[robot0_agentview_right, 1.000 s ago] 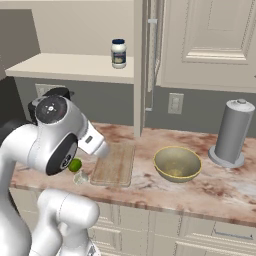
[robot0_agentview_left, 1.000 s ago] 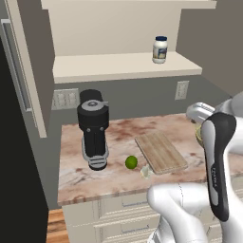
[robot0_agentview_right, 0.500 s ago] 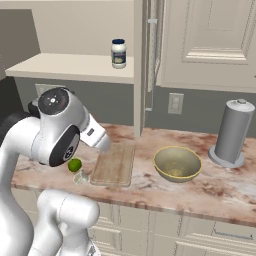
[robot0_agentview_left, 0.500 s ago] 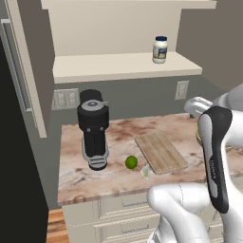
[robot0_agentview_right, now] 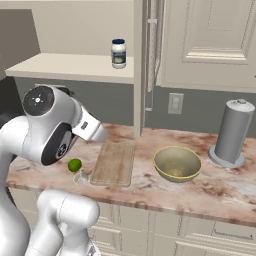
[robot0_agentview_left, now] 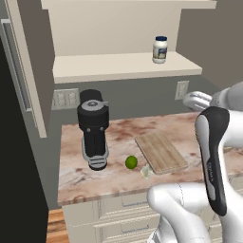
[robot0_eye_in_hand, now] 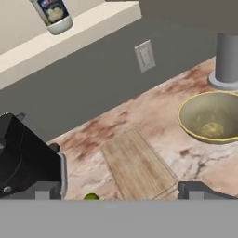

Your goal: Open the cabinet. Place the bowl and condiment on the counter. Then place the lime and garlic on the cutting board.

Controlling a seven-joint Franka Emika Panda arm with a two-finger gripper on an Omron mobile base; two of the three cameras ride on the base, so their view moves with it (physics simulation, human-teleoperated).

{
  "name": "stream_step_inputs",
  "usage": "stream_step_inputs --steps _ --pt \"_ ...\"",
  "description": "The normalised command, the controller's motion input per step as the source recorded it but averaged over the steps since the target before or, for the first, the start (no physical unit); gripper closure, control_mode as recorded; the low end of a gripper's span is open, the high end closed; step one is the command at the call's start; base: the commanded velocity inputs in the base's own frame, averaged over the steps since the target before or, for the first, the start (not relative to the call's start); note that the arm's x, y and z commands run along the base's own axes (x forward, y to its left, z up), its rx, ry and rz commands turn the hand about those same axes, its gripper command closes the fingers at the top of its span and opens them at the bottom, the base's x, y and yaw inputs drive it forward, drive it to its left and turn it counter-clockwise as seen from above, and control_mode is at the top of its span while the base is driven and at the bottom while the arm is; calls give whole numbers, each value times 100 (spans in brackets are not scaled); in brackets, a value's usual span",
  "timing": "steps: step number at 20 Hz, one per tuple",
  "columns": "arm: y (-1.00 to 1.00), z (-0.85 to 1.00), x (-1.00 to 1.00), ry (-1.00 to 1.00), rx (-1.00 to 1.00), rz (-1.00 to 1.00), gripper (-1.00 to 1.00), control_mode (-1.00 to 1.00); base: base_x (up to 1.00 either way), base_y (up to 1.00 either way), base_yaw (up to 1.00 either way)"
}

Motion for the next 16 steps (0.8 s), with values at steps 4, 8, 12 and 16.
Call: stream_step_inputs --steps 4,8,12,16 --pt "9 39 0 -7 -8 0 -100 -100 0 0 0" --pt "4 41 2 -4 -8 0 -100 -100 0 0 0" --pt "2 33 4 -4 -7 0 -100 -100 0 0 0" --pt "3 22 9 -3 -5 0 -100 -100 0 0 0"
